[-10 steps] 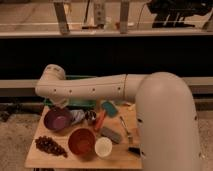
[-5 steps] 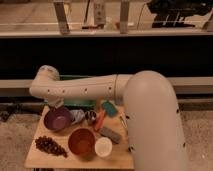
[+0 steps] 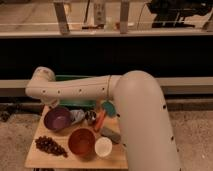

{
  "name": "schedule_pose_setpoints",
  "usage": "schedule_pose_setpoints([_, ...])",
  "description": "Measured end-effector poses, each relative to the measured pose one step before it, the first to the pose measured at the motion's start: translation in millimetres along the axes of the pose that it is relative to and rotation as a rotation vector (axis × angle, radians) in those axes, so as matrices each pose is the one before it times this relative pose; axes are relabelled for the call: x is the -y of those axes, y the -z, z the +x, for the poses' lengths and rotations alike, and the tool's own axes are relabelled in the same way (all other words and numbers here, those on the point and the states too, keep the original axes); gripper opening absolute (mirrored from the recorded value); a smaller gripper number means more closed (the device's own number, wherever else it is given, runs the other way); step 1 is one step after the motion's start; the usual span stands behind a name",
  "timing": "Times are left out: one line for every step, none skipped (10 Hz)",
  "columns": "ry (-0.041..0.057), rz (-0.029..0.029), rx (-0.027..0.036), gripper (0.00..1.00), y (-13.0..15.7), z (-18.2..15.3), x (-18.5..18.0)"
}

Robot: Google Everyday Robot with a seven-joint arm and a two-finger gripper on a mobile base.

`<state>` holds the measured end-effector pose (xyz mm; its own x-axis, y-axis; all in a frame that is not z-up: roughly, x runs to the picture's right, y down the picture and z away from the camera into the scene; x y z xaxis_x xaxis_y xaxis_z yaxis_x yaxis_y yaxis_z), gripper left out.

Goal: Wipe purple bowl with towel

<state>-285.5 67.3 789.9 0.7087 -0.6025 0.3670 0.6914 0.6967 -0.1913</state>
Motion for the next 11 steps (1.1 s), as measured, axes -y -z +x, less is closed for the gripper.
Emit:
schedule_pose_setpoints([0.00448, 0.00257, 0.00174, 0.01, -4.62, 0.22, 4.15])
schedule_pose_setpoints([0.00277, -0.00020, 0.00177, 0.01, -2.99, -0.39, 1.81])
schedule_pose_setpoints([0.00012, 0.00044, 0.00114, 0.01, -0.28, -0.41, 0.48])
schedule_pose_setpoints([-0.02623, 0.00590, 0.02364, 0.01, -4.30, 5.57, -10.89])
schedule_pose_setpoints([-0.01144, 0.00110, 0.01416, 0.01, -2.75, 5.44, -7.72])
schedule_pose_setpoints([-0.00440, 0.00213, 0.01066, 0.01, -3.04, 1.86, -3.86])
schedule_pose_setpoints([-0.00066, -0.00014, 0.01380, 0.01, -3.54, -1.98, -3.06])
schedule_pose_setpoints([-0.00155, -0.00156, 0.00202, 0.01, -1.63, 1.62, -1.64])
schedule_pose_setpoints([-0.00093, -0.00395, 0.00162, 0.01, -2.01, 1.65, -2.00])
schedule_pose_setpoints([0.00551, -0.00994, 0.00145, 0.01, -2.35, 0.65, -1.45])
schedule_pose_setpoints([0.00503, -0.00682, 0.00233, 0.01, -1.54, 0.82, -1.10])
